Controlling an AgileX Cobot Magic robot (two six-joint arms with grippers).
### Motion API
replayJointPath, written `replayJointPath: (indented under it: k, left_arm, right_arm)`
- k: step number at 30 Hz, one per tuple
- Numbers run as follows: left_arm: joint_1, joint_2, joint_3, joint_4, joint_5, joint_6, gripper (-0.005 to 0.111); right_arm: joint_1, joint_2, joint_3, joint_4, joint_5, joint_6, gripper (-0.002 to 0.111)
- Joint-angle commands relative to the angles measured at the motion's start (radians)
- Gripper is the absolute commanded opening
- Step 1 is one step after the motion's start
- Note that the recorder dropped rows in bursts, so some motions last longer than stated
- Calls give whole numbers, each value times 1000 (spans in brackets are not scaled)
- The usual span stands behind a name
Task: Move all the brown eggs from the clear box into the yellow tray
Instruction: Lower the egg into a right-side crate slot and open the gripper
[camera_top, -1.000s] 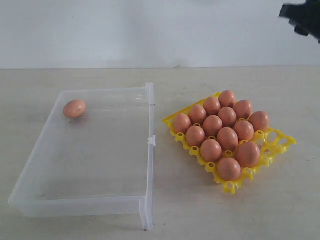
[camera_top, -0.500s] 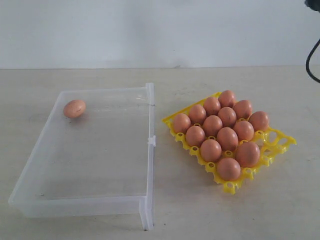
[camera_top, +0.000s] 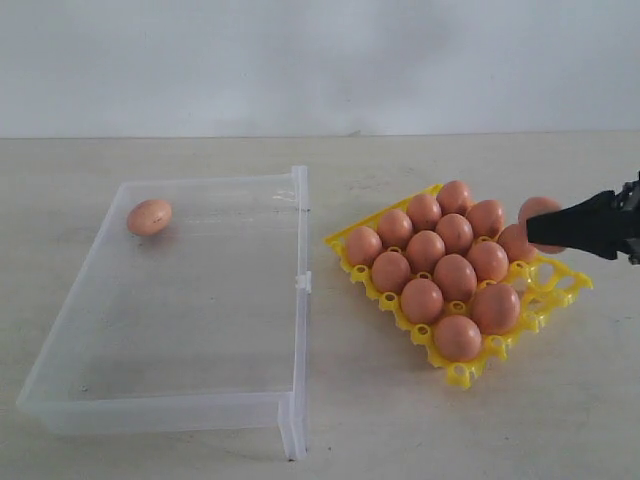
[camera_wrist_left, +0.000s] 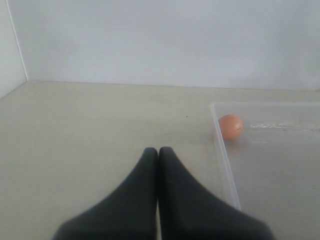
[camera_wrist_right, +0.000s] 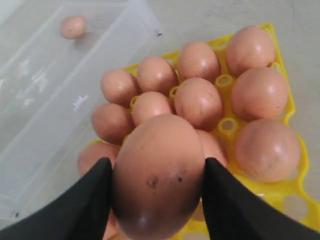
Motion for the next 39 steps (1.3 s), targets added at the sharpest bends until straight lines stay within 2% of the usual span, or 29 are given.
replayJointPath:
  k: [1, 7, 12, 39]
  left_arm:
    - [-3, -3, -4, -5, -1, 1, -4]
    - [-3, -3, -4, -5, -1, 1, -4]
    - [-3, -3, -4, -5, -1, 1, -4]
    - [-3, -3, -4, -5, -1, 1, -4]
  right_arm:
    - [23, 7, 3, 7, 115, -80, 0]
    - [91, 9, 3, 7, 204, -184, 0]
    - [123, 65, -2, 7, 216, -189, 0]
    - [123, 95, 0, 7, 242, -130, 0]
